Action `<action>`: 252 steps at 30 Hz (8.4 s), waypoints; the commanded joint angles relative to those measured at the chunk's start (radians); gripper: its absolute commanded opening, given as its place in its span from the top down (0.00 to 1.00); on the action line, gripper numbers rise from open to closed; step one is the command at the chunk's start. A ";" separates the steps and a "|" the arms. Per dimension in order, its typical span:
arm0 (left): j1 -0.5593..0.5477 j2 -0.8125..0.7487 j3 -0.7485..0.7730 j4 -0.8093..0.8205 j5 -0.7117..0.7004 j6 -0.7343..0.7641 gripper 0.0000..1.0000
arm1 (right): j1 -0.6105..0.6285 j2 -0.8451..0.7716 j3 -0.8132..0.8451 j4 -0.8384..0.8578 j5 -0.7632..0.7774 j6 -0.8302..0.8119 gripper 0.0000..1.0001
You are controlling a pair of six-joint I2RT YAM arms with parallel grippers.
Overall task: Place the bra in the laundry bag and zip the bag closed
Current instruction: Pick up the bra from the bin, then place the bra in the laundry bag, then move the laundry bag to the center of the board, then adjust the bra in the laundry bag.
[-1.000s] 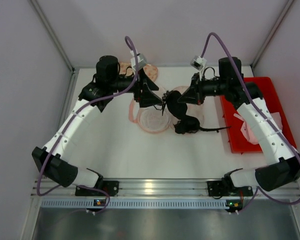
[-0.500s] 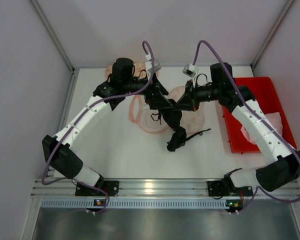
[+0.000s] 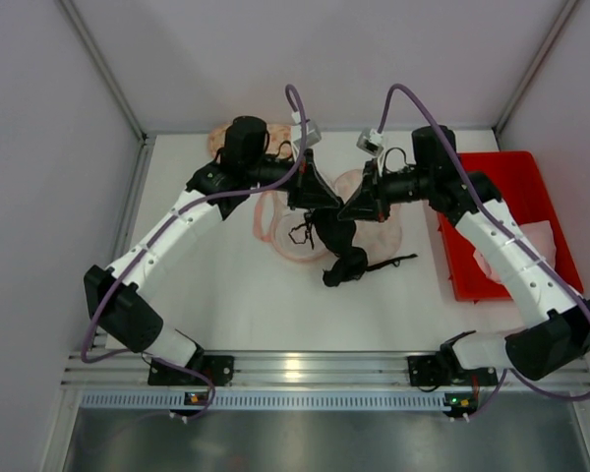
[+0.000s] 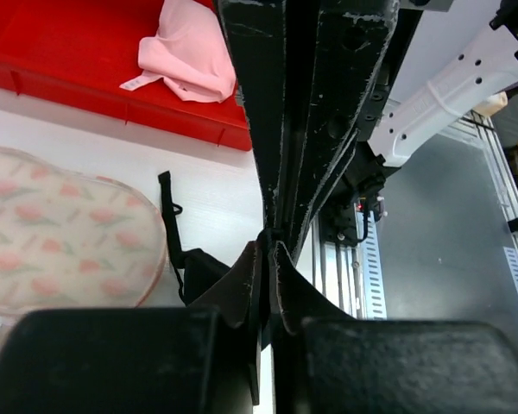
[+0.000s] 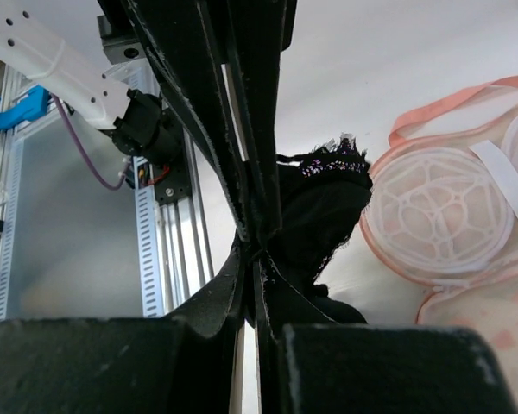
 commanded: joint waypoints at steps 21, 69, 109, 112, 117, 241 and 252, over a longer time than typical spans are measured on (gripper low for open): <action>-0.012 -0.247 -0.173 -0.217 0.062 0.316 1.00 | -0.161 -0.076 -0.404 0.014 -0.030 -0.671 0.23; 0.006 -0.405 -0.248 -0.219 0.026 0.331 1.00 | 0.120 0.329 -0.320 -0.029 0.071 -0.903 0.34; 0.006 -0.276 -0.078 -0.207 -0.853 0.459 1.00 | 0.020 0.678 0.394 0.826 0.621 -1.060 1.00; 0.006 -0.264 -0.128 -0.150 -0.875 0.439 1.00 | 0.025 0.781 0.399 1.083 0.607 -1.084 1.00; 0.006 -0.254 -0.228 -0.106 -0.866 0.376 1.00 | 0.028 0.904 0.358 1.339 0.564 -1.076 1.00; 0.068 0.008 -0.195 0.002 -0.508 -0.287 0.45 | -0.159 0.574 -0.193 0.065 0.498 0.056 0.44; 0.169 0.423 0.204 0.085 -0.669 -0.244 0.53 | -0.165 0.555 -0.239 0.045 0.530 -0.011 0.43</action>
